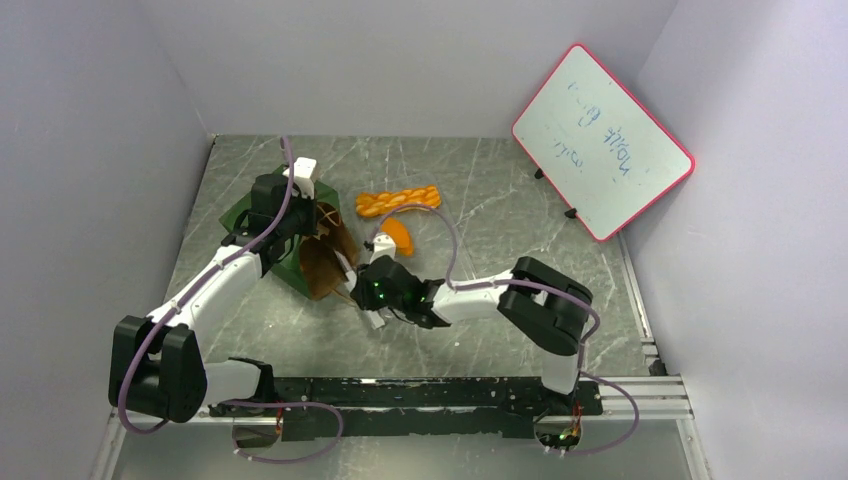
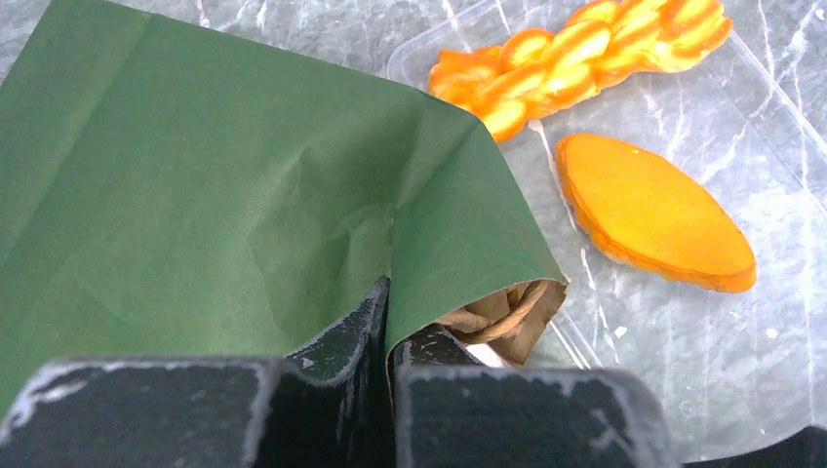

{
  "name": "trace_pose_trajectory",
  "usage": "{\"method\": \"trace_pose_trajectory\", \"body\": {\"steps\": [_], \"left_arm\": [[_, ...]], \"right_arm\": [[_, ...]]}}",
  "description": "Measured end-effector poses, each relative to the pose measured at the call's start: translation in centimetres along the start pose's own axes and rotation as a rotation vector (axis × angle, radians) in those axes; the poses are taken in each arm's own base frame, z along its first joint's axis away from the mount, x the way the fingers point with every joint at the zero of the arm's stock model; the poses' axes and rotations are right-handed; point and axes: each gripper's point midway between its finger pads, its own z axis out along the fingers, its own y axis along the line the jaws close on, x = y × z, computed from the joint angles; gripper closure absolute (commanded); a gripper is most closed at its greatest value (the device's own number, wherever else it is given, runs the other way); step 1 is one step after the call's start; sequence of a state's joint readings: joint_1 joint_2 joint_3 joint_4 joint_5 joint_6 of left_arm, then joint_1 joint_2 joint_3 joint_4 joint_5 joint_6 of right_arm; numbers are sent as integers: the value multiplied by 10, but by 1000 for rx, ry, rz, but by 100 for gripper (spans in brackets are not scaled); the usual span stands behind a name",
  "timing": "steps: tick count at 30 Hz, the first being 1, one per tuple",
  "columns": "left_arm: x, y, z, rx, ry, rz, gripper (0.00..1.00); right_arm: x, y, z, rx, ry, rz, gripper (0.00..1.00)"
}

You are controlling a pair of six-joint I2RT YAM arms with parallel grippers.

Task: Take the fake bread out of the paper bag
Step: Adjust the clamp on the paper bag.

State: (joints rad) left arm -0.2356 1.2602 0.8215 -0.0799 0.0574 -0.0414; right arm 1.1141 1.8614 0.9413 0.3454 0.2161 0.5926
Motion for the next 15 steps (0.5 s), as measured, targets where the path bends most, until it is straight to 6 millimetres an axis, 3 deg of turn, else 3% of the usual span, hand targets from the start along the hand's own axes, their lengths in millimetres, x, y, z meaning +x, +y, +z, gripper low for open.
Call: {"method": "trace_pose_trajectory", "body": {"steps": [9,15], "left_arm": [[-2,0,-2,0,-7,0,93],[-1,0,-1,0,-6,-1,93]], "right_arm": [[-17,5,-3,-168,42,264,76],[4,24,7,-275,140,378,77]]}}
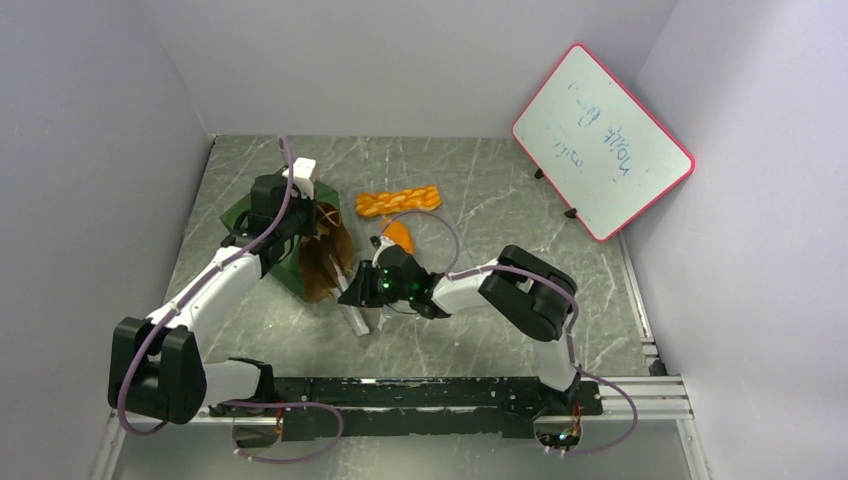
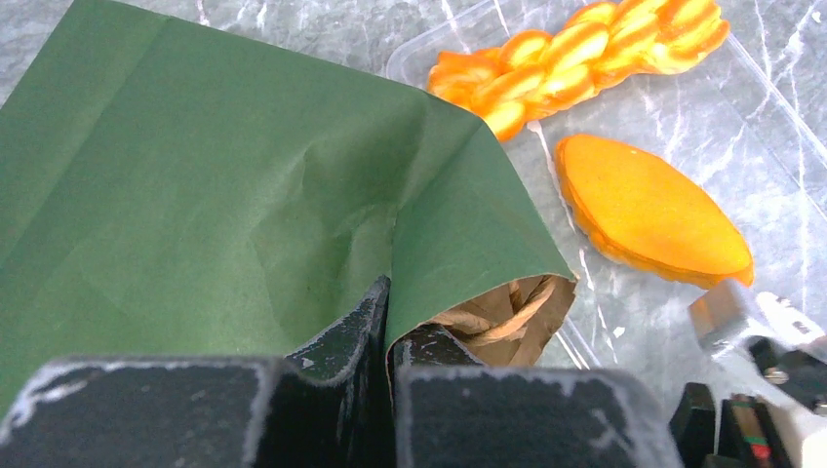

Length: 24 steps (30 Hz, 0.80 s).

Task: Take the fake bread out of the paper bag
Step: Adjust the clamp on the paper bag.

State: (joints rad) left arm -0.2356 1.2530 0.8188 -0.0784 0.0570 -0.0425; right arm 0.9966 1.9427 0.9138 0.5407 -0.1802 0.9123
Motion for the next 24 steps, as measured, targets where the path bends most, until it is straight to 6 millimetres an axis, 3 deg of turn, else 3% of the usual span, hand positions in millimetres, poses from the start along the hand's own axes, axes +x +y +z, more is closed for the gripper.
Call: {"method": "trace_pose_trajectory", "body": {"steps": [4,10,16,24], "left_arm": [[2,0,1,1,2,-7,93],[2,-1,1,4,-1,-9,93],[4,-2,1,8,0,-12,93],[3,-2,1,9,-4,-17,93]], "right_arm": [[11,8,7,-46,43,48,71],[11,11,10,-30,47,52,38],[-3,9,10,72,-16,-63,33],[-17,12,6,186,-94,-234,34]]}}
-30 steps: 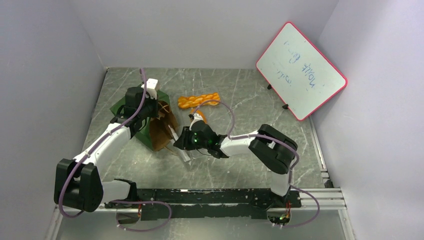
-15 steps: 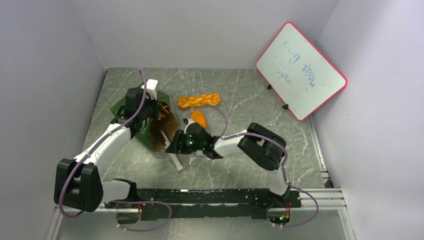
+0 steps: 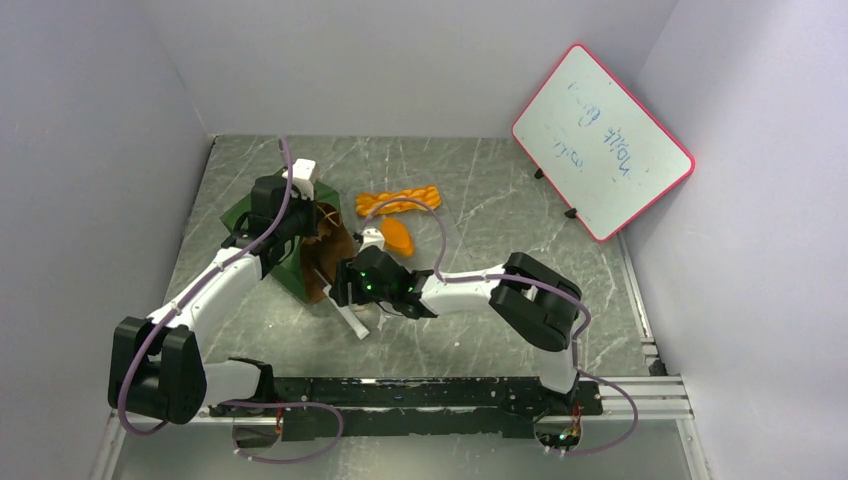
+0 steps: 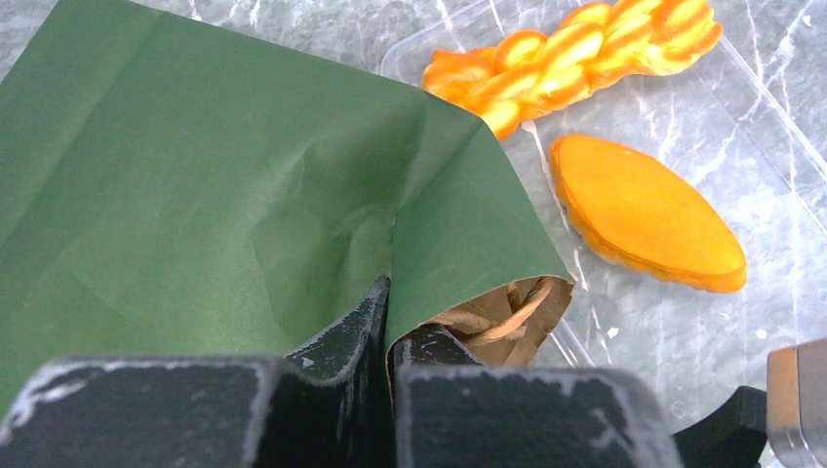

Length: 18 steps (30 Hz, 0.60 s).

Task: Take the fake bread out of the paper bag
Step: Adjust the clamp on the paper bag.

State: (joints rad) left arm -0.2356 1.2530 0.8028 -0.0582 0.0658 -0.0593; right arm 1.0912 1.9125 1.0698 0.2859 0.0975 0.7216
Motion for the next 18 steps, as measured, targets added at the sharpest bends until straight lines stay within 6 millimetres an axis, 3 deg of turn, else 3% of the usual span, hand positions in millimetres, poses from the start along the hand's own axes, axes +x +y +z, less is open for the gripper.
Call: {"method": "trace_pose_trajectory", "body": {"steps": [9,18], "left_arm": [[0,0,0,1,0,0,93],[0,0,0,2,0,0,93]], "right_arm": [[7,-2,-1,25,6,-80,47],[16,7,-1,-53,36,-86,51]]}}
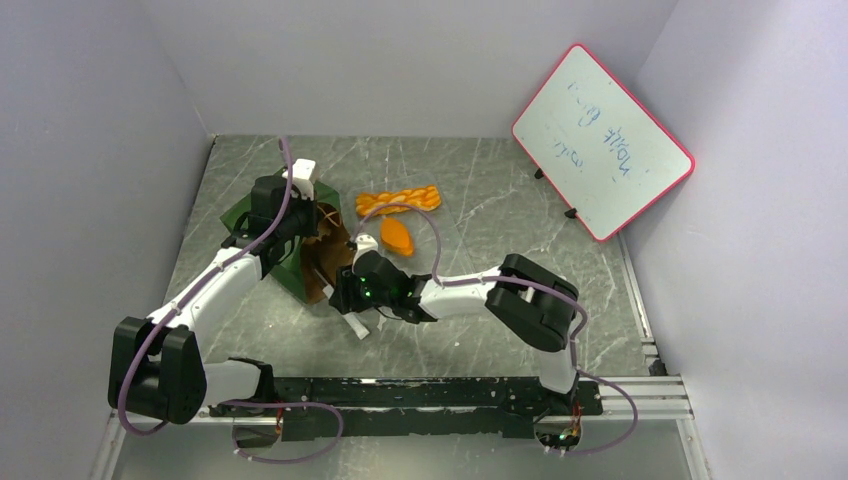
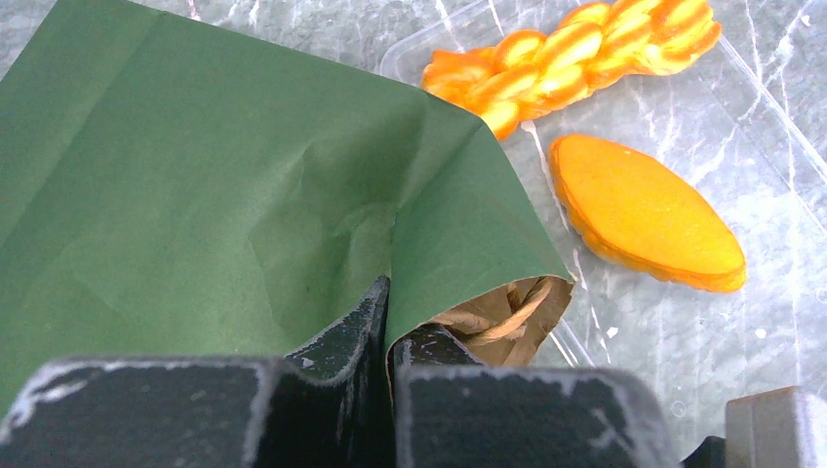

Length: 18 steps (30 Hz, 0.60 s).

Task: Take the fake bread out of the paper bag
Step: Adjust the clamp on the paper bag.

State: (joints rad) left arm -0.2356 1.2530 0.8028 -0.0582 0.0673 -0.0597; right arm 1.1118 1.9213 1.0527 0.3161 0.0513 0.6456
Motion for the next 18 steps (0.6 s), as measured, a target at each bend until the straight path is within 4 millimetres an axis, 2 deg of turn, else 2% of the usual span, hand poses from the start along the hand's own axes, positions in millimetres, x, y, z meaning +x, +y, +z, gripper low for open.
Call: {"method": "trace_pose_trajectory", "body": {"steps": [6,12,18], "left_arm": [[0,0,0,0,0,0,93],[0,0,0,0,0,0,93],[0,0,0,0,0,0,93]], "right_arm": [[11,3,6,-40,28,0,55],[21,-1,7,-41,54,-9,80],[22,-2,7,-40,57,-35,85]]}}
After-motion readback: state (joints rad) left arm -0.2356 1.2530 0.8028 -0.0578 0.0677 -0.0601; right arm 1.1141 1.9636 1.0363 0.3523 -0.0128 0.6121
